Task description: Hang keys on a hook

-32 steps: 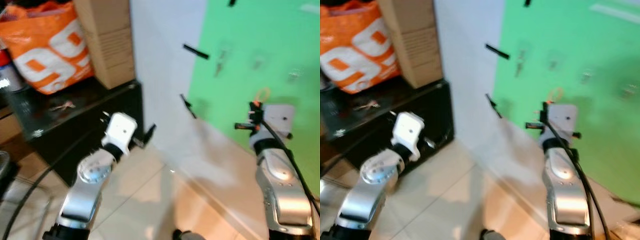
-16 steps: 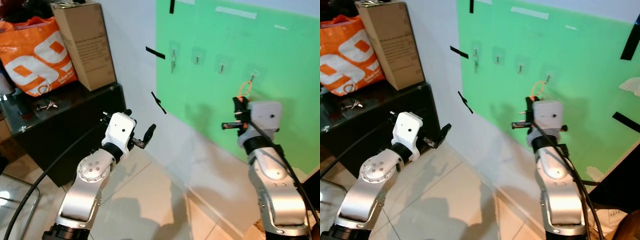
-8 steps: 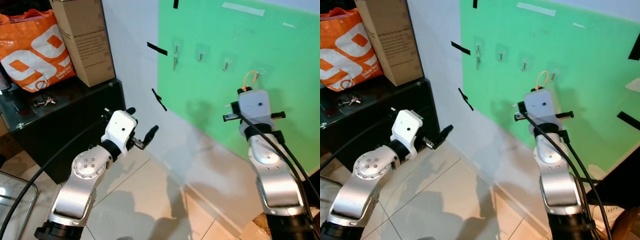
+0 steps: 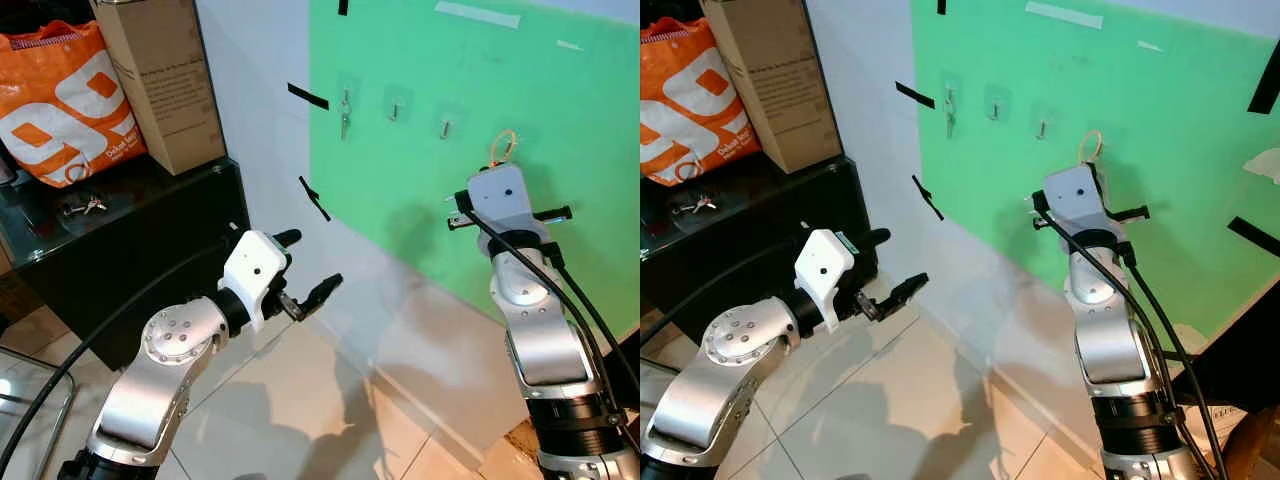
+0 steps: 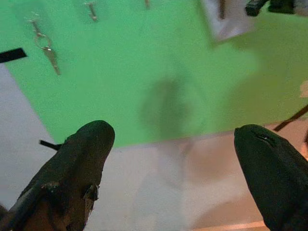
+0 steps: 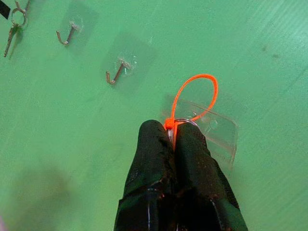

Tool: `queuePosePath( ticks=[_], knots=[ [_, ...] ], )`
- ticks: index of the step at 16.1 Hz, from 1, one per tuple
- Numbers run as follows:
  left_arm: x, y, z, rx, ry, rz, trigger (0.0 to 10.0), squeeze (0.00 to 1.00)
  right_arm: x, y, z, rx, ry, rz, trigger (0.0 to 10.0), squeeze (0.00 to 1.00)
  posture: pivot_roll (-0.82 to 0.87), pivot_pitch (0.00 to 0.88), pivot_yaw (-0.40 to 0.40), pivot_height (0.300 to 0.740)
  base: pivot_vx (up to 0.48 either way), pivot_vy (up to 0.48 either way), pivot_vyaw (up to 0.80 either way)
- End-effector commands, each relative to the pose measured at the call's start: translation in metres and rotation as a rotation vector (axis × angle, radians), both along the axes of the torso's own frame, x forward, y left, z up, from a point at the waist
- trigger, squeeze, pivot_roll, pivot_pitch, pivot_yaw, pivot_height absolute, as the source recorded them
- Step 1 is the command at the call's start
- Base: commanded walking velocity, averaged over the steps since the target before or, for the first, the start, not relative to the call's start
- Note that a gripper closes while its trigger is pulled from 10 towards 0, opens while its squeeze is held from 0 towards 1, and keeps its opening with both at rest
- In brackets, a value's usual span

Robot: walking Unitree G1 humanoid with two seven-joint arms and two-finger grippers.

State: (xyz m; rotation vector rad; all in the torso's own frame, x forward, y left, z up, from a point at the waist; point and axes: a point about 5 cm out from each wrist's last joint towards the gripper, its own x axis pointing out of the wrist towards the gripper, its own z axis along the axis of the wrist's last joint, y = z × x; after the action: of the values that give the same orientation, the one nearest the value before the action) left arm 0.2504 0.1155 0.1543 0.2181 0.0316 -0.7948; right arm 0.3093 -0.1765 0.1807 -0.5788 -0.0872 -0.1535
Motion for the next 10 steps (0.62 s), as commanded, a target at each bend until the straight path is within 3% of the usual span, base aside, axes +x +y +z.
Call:
queuePosePath(
  ticks=[1, 10],
  knots=[
    [-0.003, -0.001, 0.002, -0.005, 0.006, -0.02, 10.0, 0.31, 0.004, 0.004, 0.005, -0.021, -0.017, 0.015, 10.0, 0.0, 0.05, 0.0, 0.037, 0.74, 0.0, 0.0, 0.0],
    [-0.005, 0.001, 0.004, -0.007, 0.019, -0.025, 10.0, 0.31, 0.017, 0.01, 0.001, -0.067, 0.016, 0.066, 10.0, 0.0, 0.06, 0.0, 0.034, 0.74, 0.0, 0.0, 0.0]
  ],
)
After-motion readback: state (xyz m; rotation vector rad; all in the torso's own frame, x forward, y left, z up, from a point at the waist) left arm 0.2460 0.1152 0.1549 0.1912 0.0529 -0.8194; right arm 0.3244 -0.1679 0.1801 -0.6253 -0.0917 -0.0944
